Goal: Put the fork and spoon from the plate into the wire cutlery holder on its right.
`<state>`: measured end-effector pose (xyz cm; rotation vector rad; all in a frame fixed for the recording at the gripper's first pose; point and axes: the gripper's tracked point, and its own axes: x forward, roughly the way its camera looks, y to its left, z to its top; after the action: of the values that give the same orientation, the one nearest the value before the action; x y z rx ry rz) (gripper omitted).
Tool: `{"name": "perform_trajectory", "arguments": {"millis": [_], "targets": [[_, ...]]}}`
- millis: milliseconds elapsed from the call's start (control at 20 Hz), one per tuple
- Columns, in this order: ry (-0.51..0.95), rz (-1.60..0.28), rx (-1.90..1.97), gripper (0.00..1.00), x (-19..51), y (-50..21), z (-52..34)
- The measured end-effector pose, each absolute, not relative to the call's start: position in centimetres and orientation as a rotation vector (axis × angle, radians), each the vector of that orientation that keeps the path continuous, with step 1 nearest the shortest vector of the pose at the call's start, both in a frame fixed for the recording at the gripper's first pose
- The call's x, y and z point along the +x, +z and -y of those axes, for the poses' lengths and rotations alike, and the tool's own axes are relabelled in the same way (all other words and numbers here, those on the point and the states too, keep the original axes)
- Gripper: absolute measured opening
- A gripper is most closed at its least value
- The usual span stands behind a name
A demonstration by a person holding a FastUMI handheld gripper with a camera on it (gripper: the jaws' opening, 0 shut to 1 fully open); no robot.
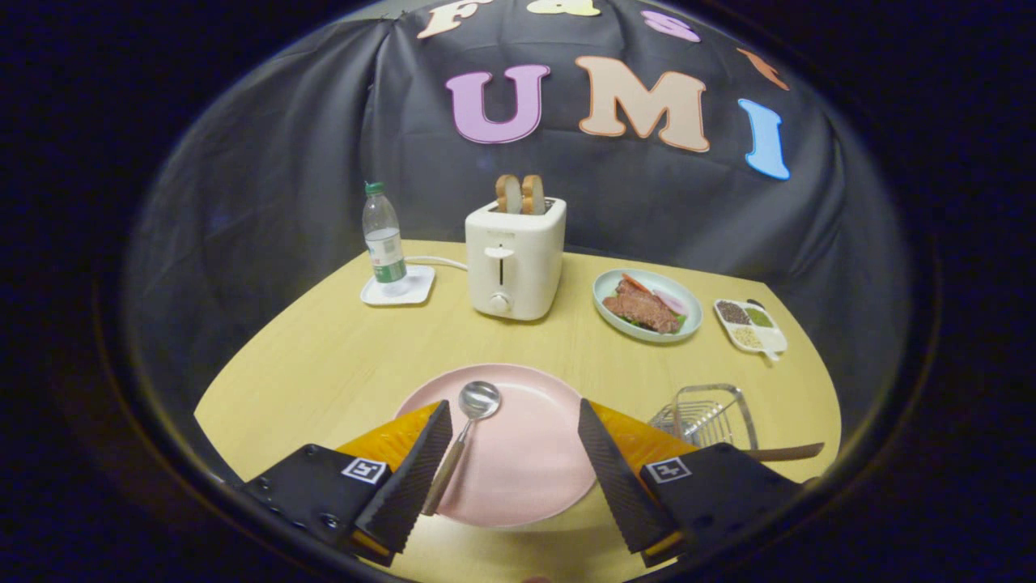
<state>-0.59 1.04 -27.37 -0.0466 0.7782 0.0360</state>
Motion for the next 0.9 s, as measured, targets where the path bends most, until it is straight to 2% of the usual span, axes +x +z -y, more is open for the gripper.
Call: {"name": "perform_trajectory", "arguments": {"millis": [750, 900], "targets": [[0.050, -0.865, -0.124, 0.99, -1.6, -34.9, -4.8], [0.053, -0.888, -0.130, 0.79, -2.0, -35.7, -5.2]]}}
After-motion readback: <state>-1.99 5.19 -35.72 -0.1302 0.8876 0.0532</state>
